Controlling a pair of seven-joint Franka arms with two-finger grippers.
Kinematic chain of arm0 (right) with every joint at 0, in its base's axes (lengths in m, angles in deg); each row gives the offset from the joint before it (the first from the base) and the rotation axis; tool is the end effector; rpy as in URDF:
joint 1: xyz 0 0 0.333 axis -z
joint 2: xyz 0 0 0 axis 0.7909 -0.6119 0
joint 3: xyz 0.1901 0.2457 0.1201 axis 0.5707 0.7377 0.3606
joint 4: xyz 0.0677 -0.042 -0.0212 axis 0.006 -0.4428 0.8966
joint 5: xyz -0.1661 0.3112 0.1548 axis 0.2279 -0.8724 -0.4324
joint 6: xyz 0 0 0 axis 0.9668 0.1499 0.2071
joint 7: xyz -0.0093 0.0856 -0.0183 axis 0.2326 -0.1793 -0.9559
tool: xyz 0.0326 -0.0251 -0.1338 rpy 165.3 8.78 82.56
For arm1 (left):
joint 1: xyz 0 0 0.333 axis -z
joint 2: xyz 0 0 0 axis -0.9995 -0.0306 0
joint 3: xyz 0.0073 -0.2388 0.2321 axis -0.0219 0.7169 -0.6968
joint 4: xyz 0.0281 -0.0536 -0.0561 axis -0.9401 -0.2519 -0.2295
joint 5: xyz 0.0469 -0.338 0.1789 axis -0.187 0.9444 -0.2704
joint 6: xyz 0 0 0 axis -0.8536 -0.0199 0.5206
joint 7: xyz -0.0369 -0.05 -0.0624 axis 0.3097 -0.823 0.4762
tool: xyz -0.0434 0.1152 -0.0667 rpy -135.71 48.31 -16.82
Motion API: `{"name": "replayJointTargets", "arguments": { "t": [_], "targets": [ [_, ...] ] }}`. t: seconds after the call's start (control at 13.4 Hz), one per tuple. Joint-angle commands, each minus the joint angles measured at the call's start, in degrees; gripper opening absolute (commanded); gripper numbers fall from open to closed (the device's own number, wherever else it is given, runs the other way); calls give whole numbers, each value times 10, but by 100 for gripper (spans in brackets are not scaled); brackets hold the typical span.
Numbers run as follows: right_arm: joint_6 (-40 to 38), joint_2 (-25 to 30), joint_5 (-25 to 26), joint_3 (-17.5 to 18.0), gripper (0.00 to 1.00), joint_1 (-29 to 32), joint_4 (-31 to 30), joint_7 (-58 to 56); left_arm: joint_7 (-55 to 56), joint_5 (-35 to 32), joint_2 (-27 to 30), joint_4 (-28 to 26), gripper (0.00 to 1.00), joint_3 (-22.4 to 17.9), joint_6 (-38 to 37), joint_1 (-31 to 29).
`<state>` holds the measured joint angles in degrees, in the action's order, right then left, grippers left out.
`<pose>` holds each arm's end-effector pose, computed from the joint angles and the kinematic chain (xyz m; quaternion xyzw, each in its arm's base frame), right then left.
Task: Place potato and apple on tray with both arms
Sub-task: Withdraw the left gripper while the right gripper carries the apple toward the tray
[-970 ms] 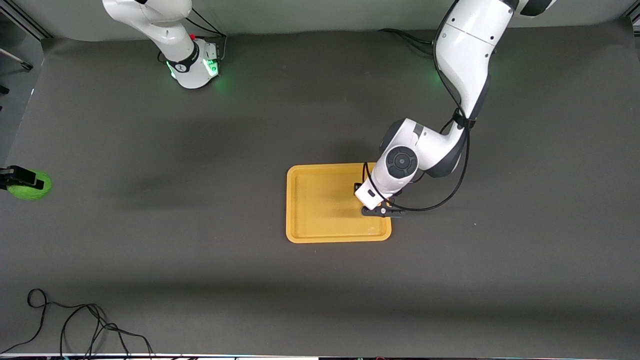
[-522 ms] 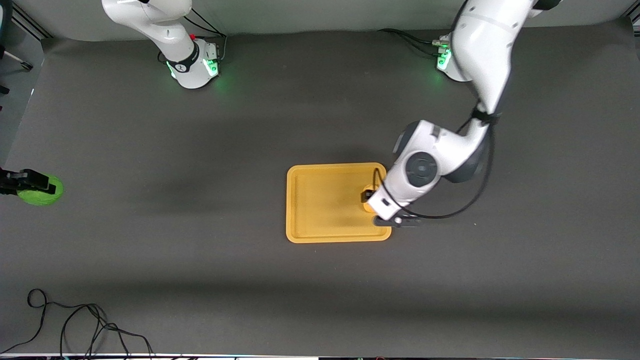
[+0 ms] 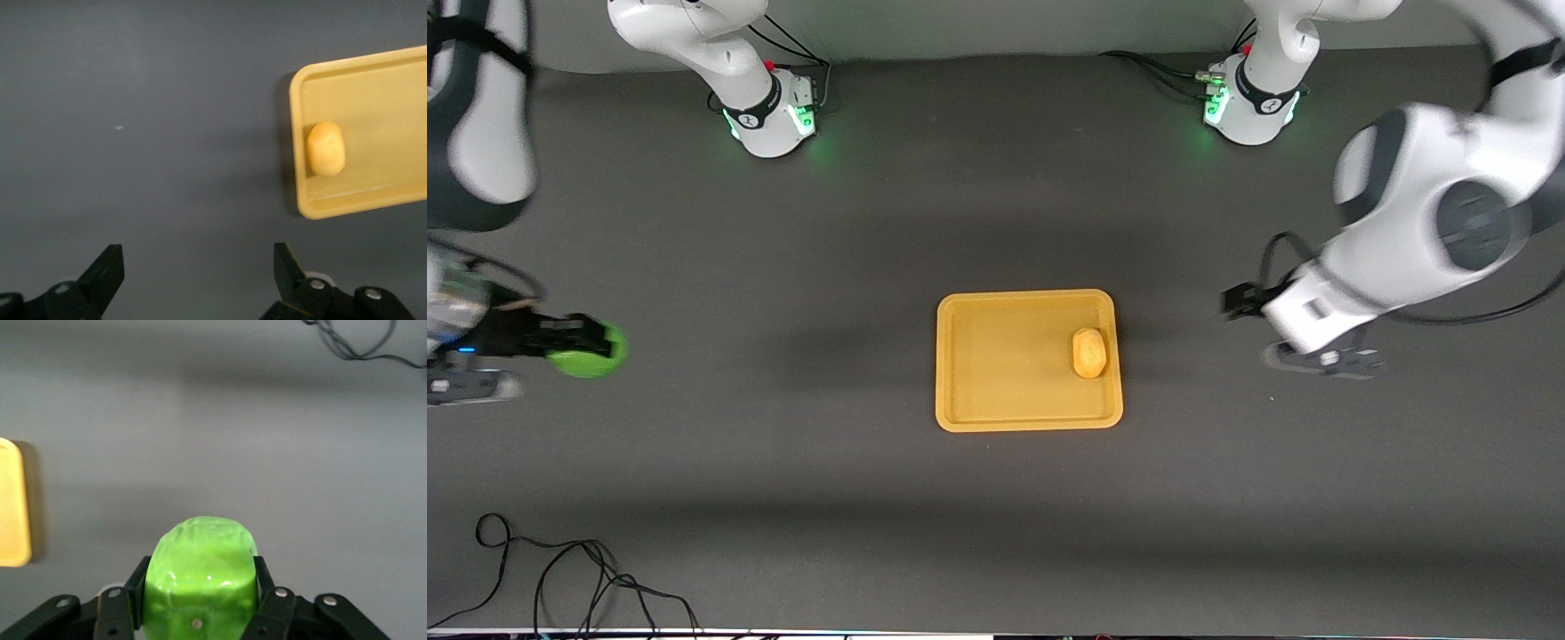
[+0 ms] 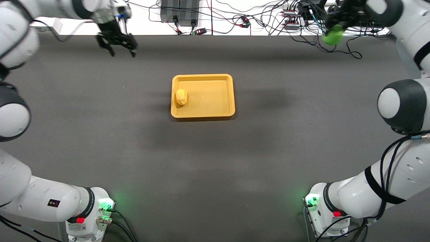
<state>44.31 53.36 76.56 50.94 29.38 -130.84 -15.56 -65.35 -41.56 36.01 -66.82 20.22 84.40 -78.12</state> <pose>0.6302 0.0410 0.5263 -0.9998 -0.0135 0.0117 0.0019 0.5803 -0.1300 0.4727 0.9952 -0.0672 -0.0609 0.0371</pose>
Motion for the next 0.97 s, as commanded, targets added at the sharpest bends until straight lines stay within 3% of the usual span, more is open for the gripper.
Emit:
{"name": "replayJointTargets", "arguments": {
  "t": [0.0,0.15,0.45,0.67,0.9],
  "targets": [
    [-11,-30,6,-6,32,-94,45,147,-32,-25,52,-48,100,5,-1,-24],
    [-4,-52,6,-6,32,-171,59,260,-62,-52,73,-54,100,4,-10,-44],
    [-3,-177,-32,17,32,-269,201,433,-155,-49,87,-19,100,5,-87,-98],
    [19,-251,-32,92,32,-272,272,526,-157,-49,84,13,100,5,-98,-110],
    [82,-302,-29,129,32,-275,270,553,-153,-55,88,15,100,4,-74,-112]
  ]
}}
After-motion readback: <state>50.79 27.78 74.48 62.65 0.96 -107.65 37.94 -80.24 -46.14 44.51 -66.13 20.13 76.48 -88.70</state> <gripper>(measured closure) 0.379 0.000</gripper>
